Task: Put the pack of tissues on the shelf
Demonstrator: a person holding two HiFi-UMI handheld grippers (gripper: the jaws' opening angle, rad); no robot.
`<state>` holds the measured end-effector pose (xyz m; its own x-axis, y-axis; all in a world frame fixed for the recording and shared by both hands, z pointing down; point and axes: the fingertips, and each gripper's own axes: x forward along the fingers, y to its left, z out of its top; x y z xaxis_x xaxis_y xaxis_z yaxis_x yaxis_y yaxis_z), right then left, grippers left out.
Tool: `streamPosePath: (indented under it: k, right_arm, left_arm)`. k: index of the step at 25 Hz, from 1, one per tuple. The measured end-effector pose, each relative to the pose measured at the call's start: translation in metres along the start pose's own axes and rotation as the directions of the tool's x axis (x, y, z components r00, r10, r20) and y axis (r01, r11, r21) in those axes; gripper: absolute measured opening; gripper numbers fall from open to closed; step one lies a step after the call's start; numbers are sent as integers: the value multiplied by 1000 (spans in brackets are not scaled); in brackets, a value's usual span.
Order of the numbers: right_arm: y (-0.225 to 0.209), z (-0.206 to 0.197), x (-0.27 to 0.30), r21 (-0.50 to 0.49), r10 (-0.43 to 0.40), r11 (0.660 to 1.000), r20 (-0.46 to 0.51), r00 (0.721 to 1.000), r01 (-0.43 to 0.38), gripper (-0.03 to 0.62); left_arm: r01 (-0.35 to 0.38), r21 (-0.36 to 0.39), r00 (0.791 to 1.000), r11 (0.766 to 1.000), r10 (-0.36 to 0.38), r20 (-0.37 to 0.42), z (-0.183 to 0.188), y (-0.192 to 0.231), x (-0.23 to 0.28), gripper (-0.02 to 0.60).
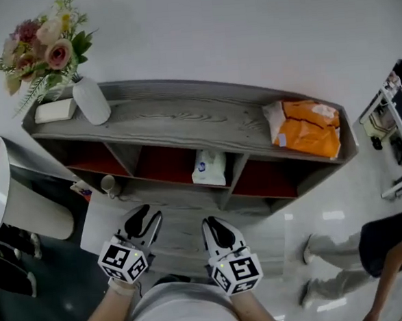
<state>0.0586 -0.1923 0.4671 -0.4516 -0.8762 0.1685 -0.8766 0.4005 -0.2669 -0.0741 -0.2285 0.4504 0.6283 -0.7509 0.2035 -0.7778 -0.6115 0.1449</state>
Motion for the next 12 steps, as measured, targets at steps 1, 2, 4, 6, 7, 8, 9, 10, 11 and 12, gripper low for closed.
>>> streamPosePath:
  k: [1,2,4,6,7,8,9,10,11,12]
  right_arm:
    - [6,-1,4,-2,19,1000,-6,1000,-19,51]
    - [11,-3,8,-3,38,999,-13,999,-38,51]
    - [22,-7,15,-6,75,997,-26,997,-75,51]
    - [33,-11,21,-9,110,994,-37,993,-110,51]
    - [39,-13,23,-10,127,992,-43,991,-127,51]
    - [44,-15,26,-11,142,990,-49,989,-143,51]
    - [49,-16,28,-11,156,988,-54,986,-157,51]
    - [53,-17,30,-11,166,986,-59,984,-167,51]
    - [57,-18,31,-12,174,984,-62,983,-175,51]
    - [60,-19,33,-13,182,983,-64,981,-183,51]
  left_arm:
    - [-16,-7,1000,1000,16,0,-2,3,-6,146]
    - [-34,-14,999,999,34,0,-5,6,-13,135]
    - [-65,-21,998,998,65,-3,-10,10,-24,112]
    - [-82,-27,997,996,82,-9,-15,13,-34,98]
    - [-87,-31,996,996,86,-12,-17,13,-39,95]
    - [-92,-35,996,995,92,-12,-19,14,-43,92]
    - [-99,-39,995,994,98,-12,-20,15,-47,83]
    - [-107,-42,994,993,106,-12,-21,16,-51,74]
    - [-113,-45,994,993,113,-11,-22,17,-54,67]
    - [-117,-47,993,992,116,-11,-24,17,-57,60]
